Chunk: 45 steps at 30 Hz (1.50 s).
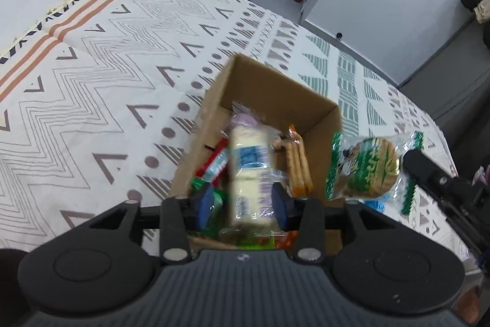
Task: Organize snacks
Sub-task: 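Release the white cake bar into the box with the left gripper while the right drops the green cake, then move the left gripper to the blue candy packet while the right approaches the green-wrapped candy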
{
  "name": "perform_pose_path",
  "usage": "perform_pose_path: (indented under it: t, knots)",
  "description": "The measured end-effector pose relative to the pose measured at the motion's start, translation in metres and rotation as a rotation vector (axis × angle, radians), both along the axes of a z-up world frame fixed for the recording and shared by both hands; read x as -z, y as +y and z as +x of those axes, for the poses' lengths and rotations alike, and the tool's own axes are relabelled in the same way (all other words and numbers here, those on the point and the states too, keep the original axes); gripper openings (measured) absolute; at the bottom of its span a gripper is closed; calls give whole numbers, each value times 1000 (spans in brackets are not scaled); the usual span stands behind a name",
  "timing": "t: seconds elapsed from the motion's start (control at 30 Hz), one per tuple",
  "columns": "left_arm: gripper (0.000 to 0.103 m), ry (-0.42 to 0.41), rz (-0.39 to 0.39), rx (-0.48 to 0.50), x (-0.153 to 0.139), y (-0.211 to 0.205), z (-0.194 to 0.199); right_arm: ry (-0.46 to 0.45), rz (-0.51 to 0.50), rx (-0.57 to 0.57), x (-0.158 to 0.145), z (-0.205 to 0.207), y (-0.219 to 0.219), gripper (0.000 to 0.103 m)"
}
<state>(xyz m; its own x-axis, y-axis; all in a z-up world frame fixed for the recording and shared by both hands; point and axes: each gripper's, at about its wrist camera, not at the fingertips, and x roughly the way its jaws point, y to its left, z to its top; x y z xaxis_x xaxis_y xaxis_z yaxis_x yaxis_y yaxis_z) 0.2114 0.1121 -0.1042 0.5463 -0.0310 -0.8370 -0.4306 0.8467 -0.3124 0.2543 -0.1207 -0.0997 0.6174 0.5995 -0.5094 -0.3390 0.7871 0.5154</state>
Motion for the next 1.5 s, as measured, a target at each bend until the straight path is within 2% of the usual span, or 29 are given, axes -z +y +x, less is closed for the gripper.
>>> perform_pose_path:
  t: [0.3, 0.37, 0.4, 0.43, 0.53, 0.63, 0.83, 1.0, 1.5]
  knots:
    - [55, -22, 1, -31, -9, 22, 8, 15, 1, -15, -1, 17, 32, 2]
    - [56, -23, 0, -31, -11, 24, 9, 29, -7, -13, 0, 21, 35, 11]
    - [57, -23, 0, -31, -12, 23, 9, 42, -19, -9, 1, 22, 36, 22]
    - [60, -24, 0, -31, -12, 24, 10, 47, -27, -5, 2, 22, 36, 27]
    - [68, -28, 9, -30, -14, 22, 10, 49, -42, 13, 5, 20, 29, 38]
    - [74, -31, 22, -31, -15, 17, 11, 70, -47, 44, 11, 16, 13, 42]
    - [77, -34, 37, -4, -19, -1, 13, 87, -47, 121, 17, 7, -26, 54]
    - [84, -48, 37, 46, -23, -26, 16, 99, -43, 174, 20, -1, -62, 56]
    - [85, -75, 67, 153, -33, -98, 21, 100, -31, 246, 26, -14, -131, 62]
